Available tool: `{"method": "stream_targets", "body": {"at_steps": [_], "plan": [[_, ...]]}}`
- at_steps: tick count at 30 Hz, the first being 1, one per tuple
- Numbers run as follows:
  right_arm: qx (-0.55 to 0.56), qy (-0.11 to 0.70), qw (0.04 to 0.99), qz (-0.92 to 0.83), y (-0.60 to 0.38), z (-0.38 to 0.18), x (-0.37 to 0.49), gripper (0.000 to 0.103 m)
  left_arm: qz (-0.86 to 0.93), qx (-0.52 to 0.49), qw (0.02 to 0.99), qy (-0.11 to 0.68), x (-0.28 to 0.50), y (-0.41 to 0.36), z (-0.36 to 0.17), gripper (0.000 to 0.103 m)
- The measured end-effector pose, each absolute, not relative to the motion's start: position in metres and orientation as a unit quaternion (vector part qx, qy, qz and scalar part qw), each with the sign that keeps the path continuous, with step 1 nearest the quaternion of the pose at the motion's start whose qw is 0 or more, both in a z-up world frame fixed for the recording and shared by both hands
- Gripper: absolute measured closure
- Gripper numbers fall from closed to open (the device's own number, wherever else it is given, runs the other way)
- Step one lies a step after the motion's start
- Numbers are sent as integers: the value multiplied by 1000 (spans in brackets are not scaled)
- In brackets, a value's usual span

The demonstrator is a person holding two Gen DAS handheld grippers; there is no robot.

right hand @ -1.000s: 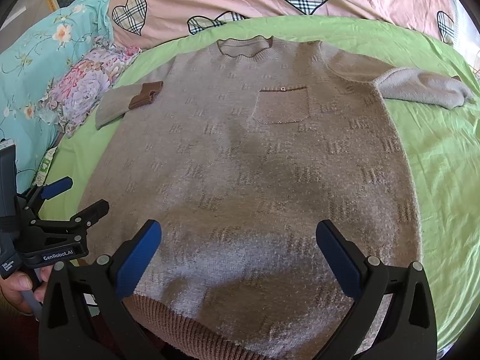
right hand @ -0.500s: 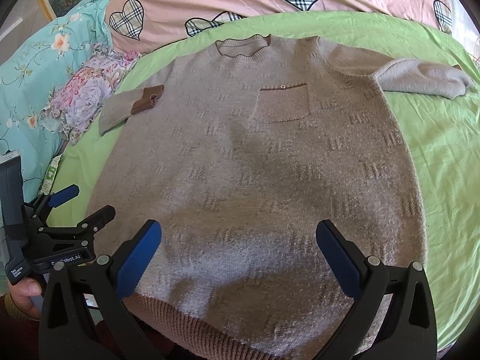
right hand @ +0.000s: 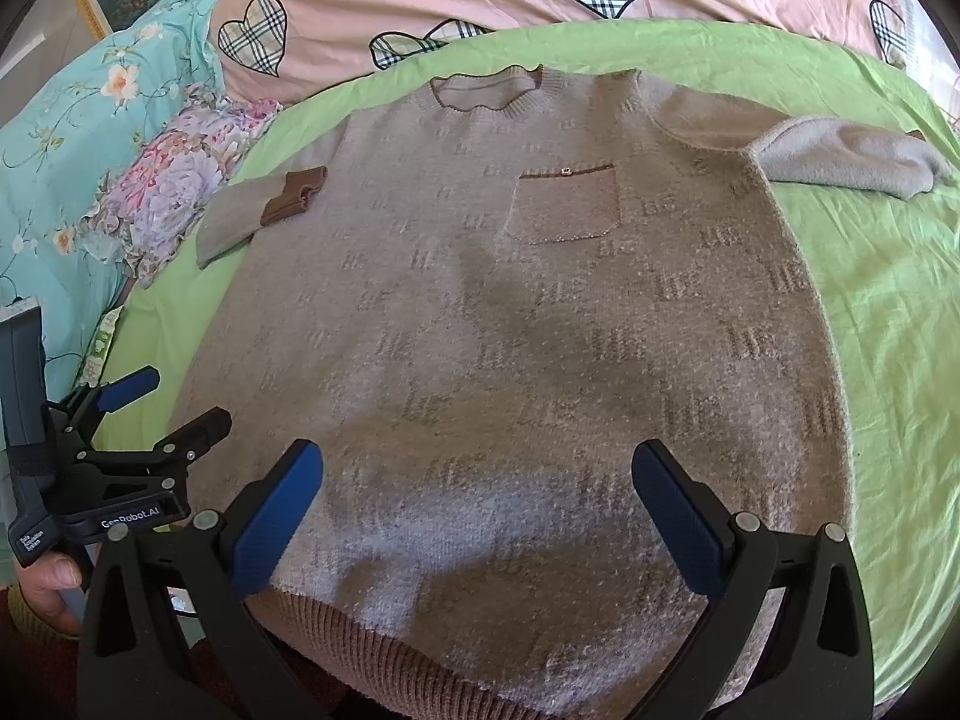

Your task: Fold small clothes

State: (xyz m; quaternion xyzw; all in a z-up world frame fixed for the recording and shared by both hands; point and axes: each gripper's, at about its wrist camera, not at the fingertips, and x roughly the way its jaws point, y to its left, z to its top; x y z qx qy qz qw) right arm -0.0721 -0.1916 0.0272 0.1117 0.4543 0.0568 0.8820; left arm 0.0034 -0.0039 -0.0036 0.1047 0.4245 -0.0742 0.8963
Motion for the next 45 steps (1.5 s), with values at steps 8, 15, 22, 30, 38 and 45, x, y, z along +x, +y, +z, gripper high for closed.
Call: {"method": "stream_targets", "body": {"at_steps": [8, 15, 22, 30, 38, 45], "plan": [[111, 446, 886, 59, -193, 28, -71, 0, -76, 101, 896, 426, 6, -6, -4, 3], [112, 438, 890, 61, -194, 29, -68, 0, -80, 97, 896, 426, 9, -8, -4, 3], [118, 446, 885, 67, -194, 27, -64, 0, -80, 98, 896, 425, 11, -9, -4, 3], [133, 426, 893, 61, -209, 32, -59, 0, -94, 84, 894, 429, 24, -11, 0, 3], [171, 403, 899, -3, -282, 47, -38, 0, -90, 81, 900, 420, 59, -13, 15, 3], [217, 383, 895, -72, -385, 61, -3, 0, -85, 66, 905, 411, 98, -10, 35, 3]]}}
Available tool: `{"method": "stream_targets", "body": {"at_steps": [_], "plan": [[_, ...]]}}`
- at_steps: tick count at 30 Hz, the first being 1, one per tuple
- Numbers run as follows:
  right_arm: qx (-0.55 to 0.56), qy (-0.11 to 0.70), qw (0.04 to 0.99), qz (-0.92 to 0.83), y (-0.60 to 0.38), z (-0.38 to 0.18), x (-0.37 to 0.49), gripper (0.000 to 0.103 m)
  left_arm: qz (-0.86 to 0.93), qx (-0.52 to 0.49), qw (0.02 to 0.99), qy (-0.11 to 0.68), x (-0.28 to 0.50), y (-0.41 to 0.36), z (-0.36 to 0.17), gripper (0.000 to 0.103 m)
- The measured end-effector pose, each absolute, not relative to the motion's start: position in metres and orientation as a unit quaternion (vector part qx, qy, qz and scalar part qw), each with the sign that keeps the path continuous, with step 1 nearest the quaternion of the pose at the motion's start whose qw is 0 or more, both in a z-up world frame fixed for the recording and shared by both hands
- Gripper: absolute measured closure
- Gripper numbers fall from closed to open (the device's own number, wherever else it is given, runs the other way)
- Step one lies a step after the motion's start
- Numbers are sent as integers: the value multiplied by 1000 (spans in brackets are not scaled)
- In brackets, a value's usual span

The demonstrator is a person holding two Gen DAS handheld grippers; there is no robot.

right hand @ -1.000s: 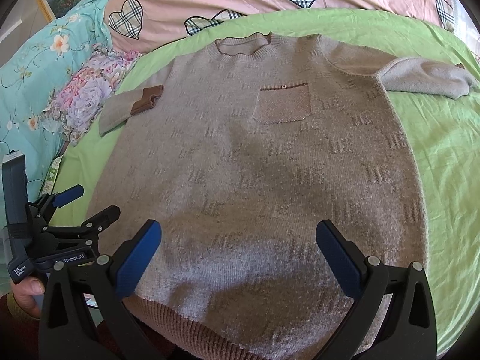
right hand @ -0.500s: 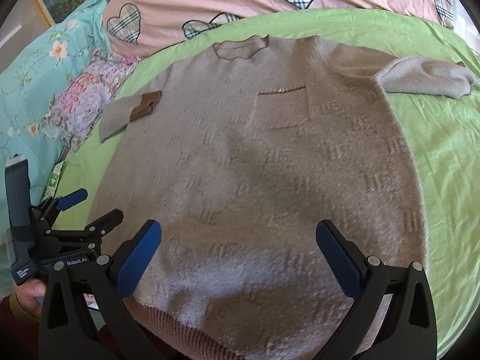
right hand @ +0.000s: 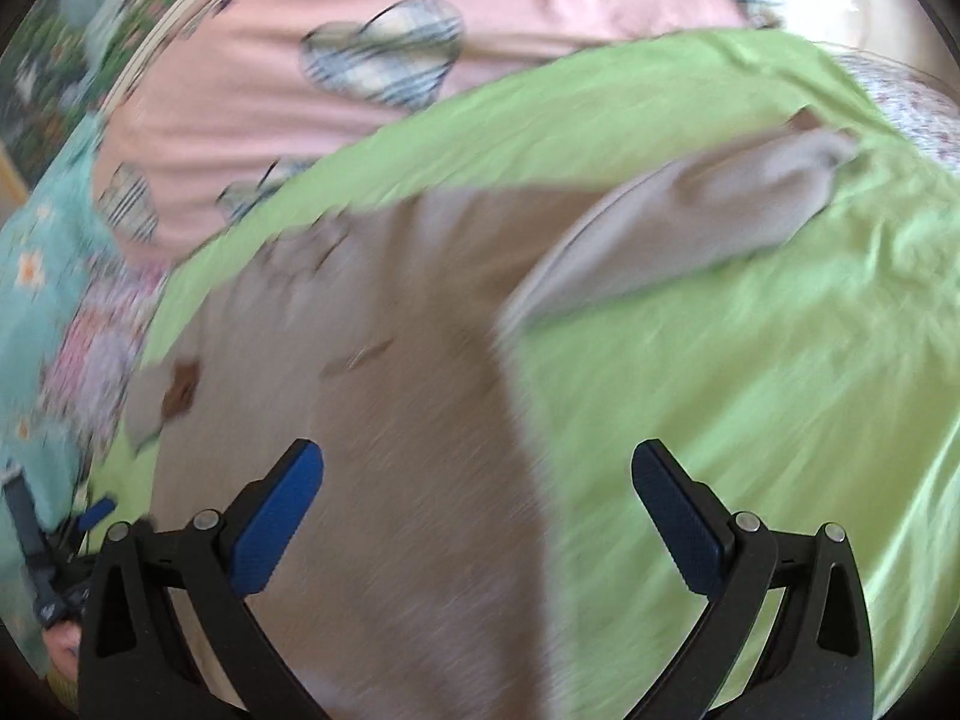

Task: Fold small clothes
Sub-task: 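Grasp the brown cuff of the sleeve with the right gripper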

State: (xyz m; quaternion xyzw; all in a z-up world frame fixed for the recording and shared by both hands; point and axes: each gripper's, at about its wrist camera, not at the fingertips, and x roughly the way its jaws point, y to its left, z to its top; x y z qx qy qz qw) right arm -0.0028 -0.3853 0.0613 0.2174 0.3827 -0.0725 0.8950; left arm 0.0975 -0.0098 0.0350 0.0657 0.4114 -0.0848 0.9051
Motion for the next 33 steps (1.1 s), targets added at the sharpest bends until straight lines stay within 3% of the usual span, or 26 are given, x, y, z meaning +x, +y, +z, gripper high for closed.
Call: {"method": "stream_targets", "body": {"at_steps": [3, 7, 10, 22, 24, 25, 26, 27, 33], "plan": [[217, 351, 902, -125, -451, 77, 20, 2, -79, 65, 906, 412, 111, -11, 39, 3], [230, 347, 889, -190, -527, 82, 65, 16, -74, 63, 900, 426, 126, -16, 35, 3], [225, 355, 878, -229, -571, 82, 101, 17, -71, 61, 892, 443, 136, -20, 27, 3], [230, 445, 813, -297, -647, 12, 160, 25, -64, 69, 877, 472, 156, -35, -4, 3], [219, 433, 818, -309, -649, 16, 157, 41, -67, 68, 873, 478, 157, -36, -7, 3], [222, 425, 822, -307, -650, 18, 156, 61, -68, 67, 872, 479, 156, -37, -8, 3], [234, 416, 826, -300, -651, 22, 152, 88, -70, 65, 872, 481, 156, -37, -9, 3], [246, 409, 829, -291, -651, 25, 149, 93, -71, 63, 871, 481, 155, -37, -10, 3], [272, 356, 876, -176, -608, 53, 144, 95, -78, 43, 873, 480, 150, -32, -7, 3]]}}
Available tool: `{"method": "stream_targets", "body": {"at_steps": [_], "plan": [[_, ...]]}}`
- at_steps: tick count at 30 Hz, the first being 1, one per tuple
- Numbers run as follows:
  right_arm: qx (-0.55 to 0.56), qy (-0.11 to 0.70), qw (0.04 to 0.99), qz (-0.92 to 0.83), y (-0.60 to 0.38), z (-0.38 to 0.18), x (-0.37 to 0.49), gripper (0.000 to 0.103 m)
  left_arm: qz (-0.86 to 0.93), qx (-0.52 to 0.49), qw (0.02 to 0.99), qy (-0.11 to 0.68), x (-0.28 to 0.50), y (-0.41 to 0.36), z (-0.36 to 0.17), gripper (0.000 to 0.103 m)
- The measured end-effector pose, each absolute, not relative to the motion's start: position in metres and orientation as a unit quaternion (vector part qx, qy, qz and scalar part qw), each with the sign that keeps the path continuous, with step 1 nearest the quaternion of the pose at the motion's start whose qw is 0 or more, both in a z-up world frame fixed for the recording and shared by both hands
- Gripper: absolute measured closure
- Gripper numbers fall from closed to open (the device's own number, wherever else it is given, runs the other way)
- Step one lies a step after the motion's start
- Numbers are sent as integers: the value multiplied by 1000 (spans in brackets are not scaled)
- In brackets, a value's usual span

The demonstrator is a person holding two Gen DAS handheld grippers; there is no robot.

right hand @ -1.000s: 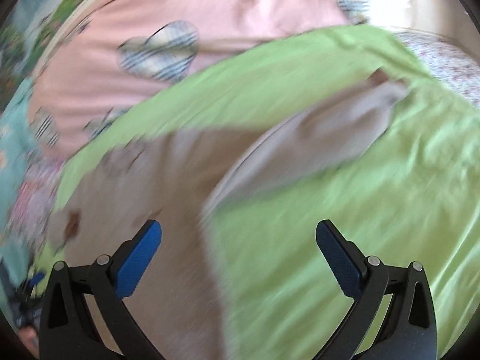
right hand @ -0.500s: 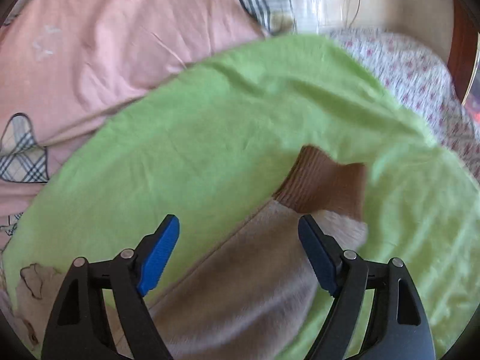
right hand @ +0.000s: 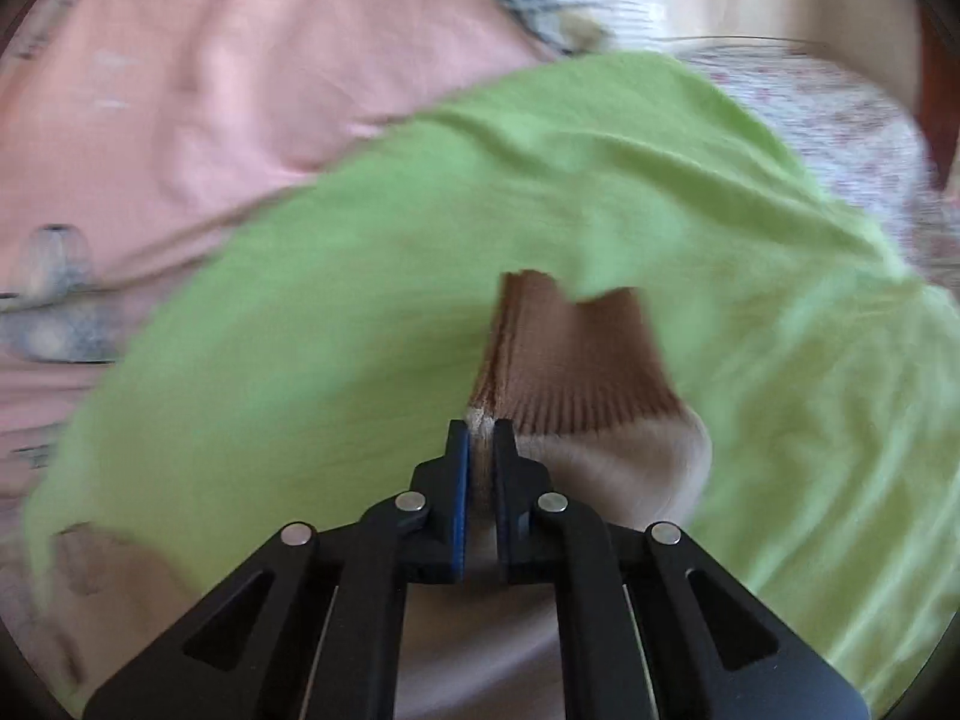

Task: Fold small clothes
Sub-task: 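Grasp the brown cuff of the sleeve with the right gripper, then fold the held sleeve across the sweater body with the right gripper while the left gripper grasps the other cuff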

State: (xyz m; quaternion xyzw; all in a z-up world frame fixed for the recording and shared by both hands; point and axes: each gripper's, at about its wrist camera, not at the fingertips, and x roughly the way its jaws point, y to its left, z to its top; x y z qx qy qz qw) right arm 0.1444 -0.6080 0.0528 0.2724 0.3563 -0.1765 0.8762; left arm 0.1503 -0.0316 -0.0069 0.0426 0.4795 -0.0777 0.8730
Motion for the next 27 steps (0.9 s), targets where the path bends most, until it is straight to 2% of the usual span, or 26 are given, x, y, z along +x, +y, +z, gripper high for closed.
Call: {"method": "stream_targets", "body": {"at_steps": [6, 11, 15, 24, 27], "plan": [[254, 349, 902, -9, -486, 80, 163, 95, -80, 21, 876, 475, 145, -20, -1, 3], [268, 352, 887, 131, -370, 84, 178, 95, -86, -16, 877, 473, 142, -1, 2, 3], [267, 369, 863, 218, -274, 72, 195, 95, -95, -48, 874, 474, 142, 15, 3, 3], [278, 420, 802, 322, -152, 34, 217, 95, -123, -112, 860, 483, 153, 46, -8, 3], [268, 441, 795, 319, -134, 24, 216, 86, -141, -132, 852, 486, 164, 49, -14, 3]]}}
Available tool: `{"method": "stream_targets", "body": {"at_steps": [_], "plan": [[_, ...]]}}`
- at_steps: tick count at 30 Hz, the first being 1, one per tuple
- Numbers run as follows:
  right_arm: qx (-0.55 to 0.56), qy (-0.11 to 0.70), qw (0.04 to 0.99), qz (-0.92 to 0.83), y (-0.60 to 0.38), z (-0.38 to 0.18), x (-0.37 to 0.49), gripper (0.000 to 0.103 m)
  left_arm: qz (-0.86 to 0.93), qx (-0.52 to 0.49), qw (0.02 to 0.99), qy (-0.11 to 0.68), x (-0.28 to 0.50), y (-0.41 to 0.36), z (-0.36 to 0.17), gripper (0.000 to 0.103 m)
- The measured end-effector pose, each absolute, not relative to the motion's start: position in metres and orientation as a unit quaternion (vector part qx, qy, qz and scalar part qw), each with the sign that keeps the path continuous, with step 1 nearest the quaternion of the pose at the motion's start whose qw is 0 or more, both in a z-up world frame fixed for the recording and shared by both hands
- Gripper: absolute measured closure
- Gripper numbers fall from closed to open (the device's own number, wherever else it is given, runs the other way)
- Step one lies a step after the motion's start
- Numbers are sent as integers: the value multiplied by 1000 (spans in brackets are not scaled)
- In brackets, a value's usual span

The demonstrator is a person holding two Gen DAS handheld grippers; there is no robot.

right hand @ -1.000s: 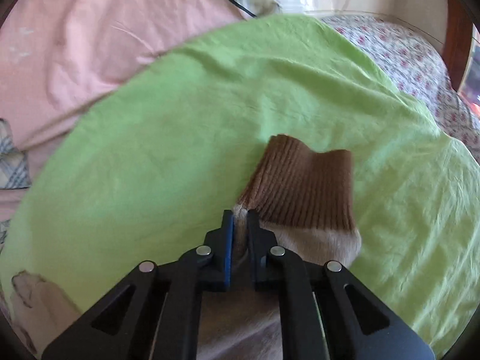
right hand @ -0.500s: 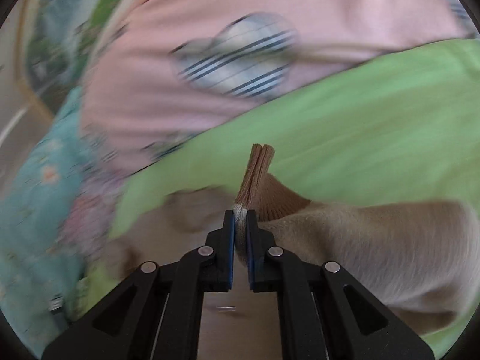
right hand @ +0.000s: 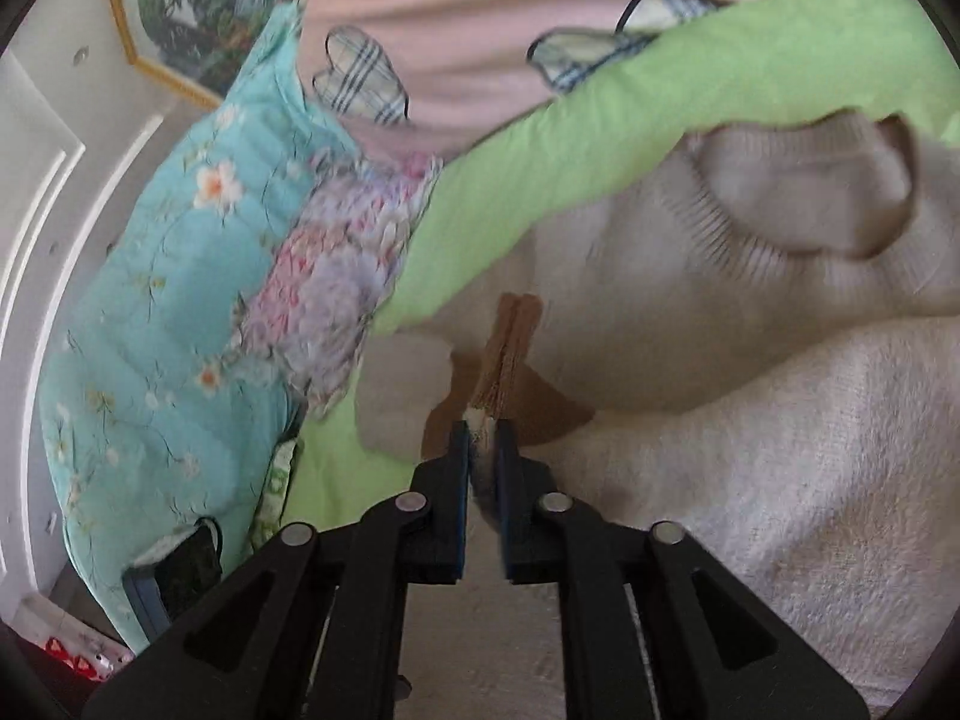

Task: Fold small clothes
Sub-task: 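Fold the held sleeve across the sweater body with the right gripper while the left gripper grasps the other cuff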

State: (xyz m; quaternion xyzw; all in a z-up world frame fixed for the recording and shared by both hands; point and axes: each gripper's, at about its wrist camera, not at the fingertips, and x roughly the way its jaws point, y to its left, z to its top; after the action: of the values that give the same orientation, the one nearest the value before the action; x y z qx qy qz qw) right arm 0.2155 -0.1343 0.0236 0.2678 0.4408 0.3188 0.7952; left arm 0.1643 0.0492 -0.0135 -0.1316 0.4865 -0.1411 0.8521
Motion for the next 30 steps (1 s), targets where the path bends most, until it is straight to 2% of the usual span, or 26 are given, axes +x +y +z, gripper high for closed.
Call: {"method": "stream_targets", "body": {"at_steps": [2, 4, 15, 16, 18, 19, 21, 25, 30], "plan": [[279, 443, 790, 319, -139, 21, 213, 63, -155, -146, 845, 490, 175, 49, -17, 3], [292, 429, 795, 315, -150, 24, 203, 58, -169, -164, 837, 493, 189, 49, -21, 3], [324, 378, 842, 206, -242, 40, 105, 56, -189, -191, 828, 492, 277, 31, -36, 3], [326, 376, 845, 196, -250, 39, 98, 55, -191, -187, 830, 490, 283, 28, -36, 9], [332, 371, 851, 169, -264, 37, 82, 55, -195, -166, 840, 478, 288, 22, -36, 51], [338, 368, 851, 160, -269, 37, 77, 55, -200, -155, 840, 479, 289, 19, -36, 96], [348, 359, 855, 137, -283, 38, 68, 55, -213, -167, 836, 477, 286, 22, -33, 96], [329, 343, 875, 89, -312, 46, 57, 55, -183, -162, 884, 400, 255, 52, -3, 97], [295, 355, 887, 24, -340, 49, 72, 55, -163, -165, 874, 427, 253, 76, -19, 97]]}}
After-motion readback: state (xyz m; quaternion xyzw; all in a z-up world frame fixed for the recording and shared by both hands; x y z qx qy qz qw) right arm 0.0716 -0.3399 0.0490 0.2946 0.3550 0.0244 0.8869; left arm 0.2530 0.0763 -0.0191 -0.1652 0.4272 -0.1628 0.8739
